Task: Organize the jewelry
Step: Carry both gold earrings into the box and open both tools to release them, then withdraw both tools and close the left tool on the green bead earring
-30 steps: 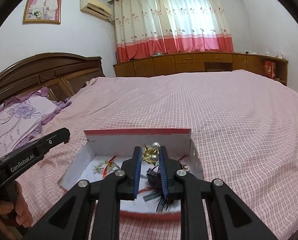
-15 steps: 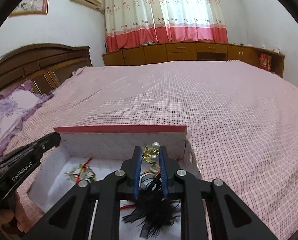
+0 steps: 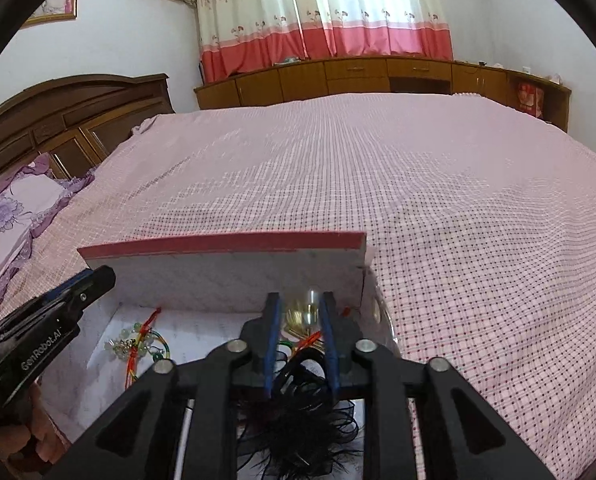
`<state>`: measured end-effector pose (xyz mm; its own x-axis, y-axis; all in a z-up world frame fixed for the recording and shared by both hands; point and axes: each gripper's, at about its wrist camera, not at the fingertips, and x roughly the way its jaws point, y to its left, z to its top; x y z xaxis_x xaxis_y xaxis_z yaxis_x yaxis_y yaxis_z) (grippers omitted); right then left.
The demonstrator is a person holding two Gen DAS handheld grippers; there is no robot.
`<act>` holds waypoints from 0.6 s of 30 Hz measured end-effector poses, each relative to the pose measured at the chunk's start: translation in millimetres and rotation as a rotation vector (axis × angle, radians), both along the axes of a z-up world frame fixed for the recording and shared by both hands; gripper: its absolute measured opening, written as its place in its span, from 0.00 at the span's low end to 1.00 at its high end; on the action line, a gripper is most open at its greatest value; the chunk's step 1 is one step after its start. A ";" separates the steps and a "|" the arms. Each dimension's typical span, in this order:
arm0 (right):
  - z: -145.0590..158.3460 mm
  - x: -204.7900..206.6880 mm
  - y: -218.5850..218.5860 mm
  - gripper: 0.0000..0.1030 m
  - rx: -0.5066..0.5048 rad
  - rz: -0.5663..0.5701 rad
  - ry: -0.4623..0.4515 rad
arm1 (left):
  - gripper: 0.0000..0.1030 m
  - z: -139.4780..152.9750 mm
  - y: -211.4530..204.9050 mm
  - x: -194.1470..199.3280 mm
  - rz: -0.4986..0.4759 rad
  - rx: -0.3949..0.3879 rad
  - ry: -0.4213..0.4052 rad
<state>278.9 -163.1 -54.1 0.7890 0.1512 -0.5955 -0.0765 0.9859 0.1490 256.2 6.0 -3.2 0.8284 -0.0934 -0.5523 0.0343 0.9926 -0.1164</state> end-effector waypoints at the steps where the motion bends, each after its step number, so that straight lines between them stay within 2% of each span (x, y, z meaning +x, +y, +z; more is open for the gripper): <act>1: -0.3 -0.8 0.4 0.34 0.000 0.001 -0.001 | 0.28 0.8 0.6 -1.1 -0.001 -0.004 0.002; 8: 10.1 -18.7 -0.9 0.37 0.023 0.022 -0.021 | 0.29 12.0 2.0 -15.0 -0.024 -0.008 0.003; 15: 37.3 -56.8 0.8 0.37 0.046 0.048 -0.087 | 0.29 34.8 16.2 -42.8 -0.016 -0.041 -0.014; 18: 50.0 -73.8 3.2 0.41 0.048 0.074 -0.113 | 0.29 42.5 21.4 -54.9 -0.022 -0.051 -0.017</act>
<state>205.2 -159.9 -4.1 0.8365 0.2373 -0.4939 -0.1673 0.9689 0.1822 201.3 27.4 39.2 0.8352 -0.1387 -0.5321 0.0580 0.9845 -0.1656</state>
